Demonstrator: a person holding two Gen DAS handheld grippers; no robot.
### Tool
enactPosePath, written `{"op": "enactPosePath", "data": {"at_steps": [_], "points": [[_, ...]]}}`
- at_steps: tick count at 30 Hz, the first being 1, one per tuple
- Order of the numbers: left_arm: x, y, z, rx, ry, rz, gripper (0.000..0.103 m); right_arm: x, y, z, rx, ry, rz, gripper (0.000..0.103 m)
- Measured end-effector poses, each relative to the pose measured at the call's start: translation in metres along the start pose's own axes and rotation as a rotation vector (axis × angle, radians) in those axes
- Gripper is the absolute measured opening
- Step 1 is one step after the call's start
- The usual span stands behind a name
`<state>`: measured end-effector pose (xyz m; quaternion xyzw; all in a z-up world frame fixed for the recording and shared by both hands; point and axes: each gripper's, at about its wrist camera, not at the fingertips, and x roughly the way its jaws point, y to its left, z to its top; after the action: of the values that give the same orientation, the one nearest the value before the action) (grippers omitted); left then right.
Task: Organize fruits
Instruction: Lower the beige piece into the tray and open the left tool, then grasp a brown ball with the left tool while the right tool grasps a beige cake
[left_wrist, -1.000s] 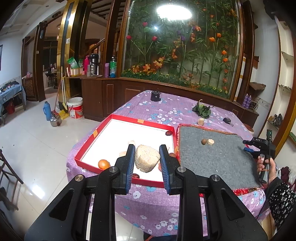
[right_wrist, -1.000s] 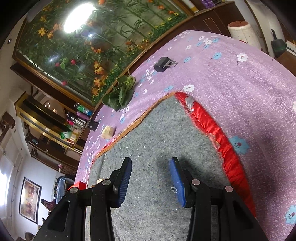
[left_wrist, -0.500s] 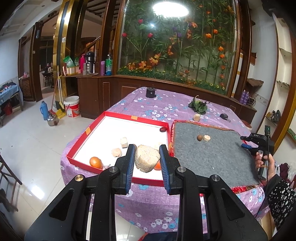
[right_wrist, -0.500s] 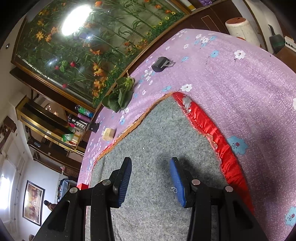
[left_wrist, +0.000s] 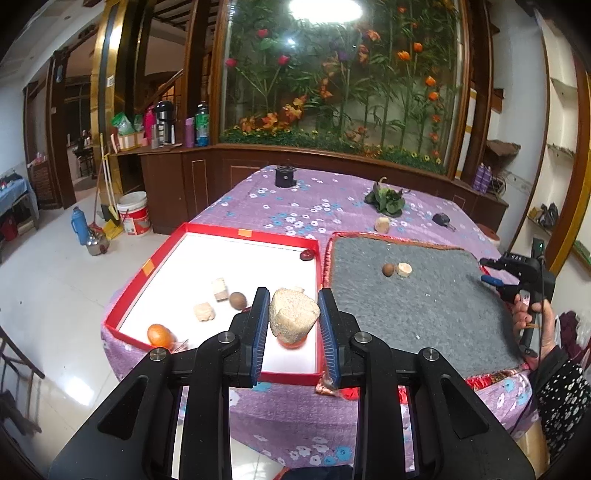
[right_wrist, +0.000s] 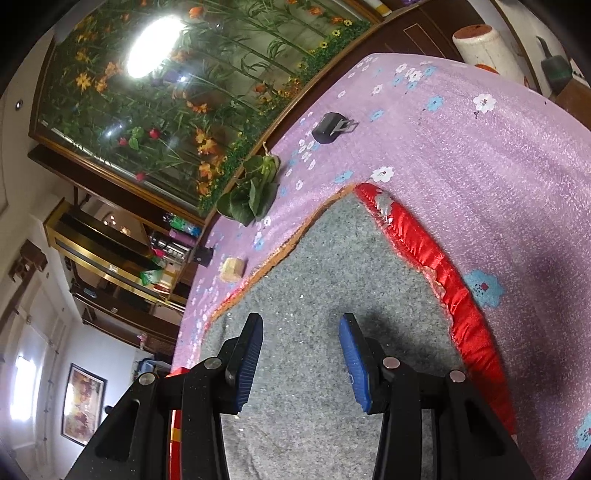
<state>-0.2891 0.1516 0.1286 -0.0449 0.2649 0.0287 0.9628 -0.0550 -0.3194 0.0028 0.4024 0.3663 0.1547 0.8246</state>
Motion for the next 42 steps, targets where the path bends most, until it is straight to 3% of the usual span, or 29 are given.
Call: {"op": "enactPosePath", "data": {"at_steps": [6, 9, 14, 20, 25, 29, 31, 33, 36, 42], "points": [[0.025, -0.015, 0.015, 0.103, 0.03, -0.01, 0.026, -0.004, -0.001, 0.001, 0.029, -0.001, 0.07, 0.042], [0.047, -0.021, 0.024, 0.152, 0.055, -0.06, 0.026, -0.009, 0.001, 0.001, 0.025, -0.018, 0.099, 0.042], [0.085, -0.023, 0.03, 0.152, 0.125, -0.131, 0.026, -0.006, 0.005, 0.0, 0.013, 0.0, 0.118, 0.042], [0.125, 0.006, 0.026, 0.081, 0.218, -0.03, 0.026, 0.0, 0.026, -0.008, -0.094, 0.018, 0.103, 0.042], [0.134, 0.017, 0.026, 0.092, 0.249, 0.068, 0.026, 0.024, 0.078, -0.028, -0.286, 0.13, 0.112, 0.042], [0.125, -0.003, 0.029, 0.176, 0.199, 0.041, 0.036, 0.074, 0.127, -0.046, -0.502, 0.252, 0.017, 0.042], [0.123, -0.011, 0.03, 0.228, 0.169, 0.07, 0.05, 0.105, 0.14, -0.057, -0.581, 0.325, -0.061, 0.042], [0.122, -0.012, 0.033, 0.248, 0.142, 0.118, 0.057, 0.125, 0.144, -0.063, -0.621, 0.347, -0.104, 0.042], [0.126, -0.008, 0.037, 0.238, 0.137, 0.149, 0.056, 0.14, 0.149, -0.066, -0.665, 0.343, -0.148, 0.042], [0.14, -0.049, 0.04, 0.319, 0.152, 0.027, 0.056, 0.157, 0.15, -0.073, -0.728, 0.371, -0.164, 0.043]]}}
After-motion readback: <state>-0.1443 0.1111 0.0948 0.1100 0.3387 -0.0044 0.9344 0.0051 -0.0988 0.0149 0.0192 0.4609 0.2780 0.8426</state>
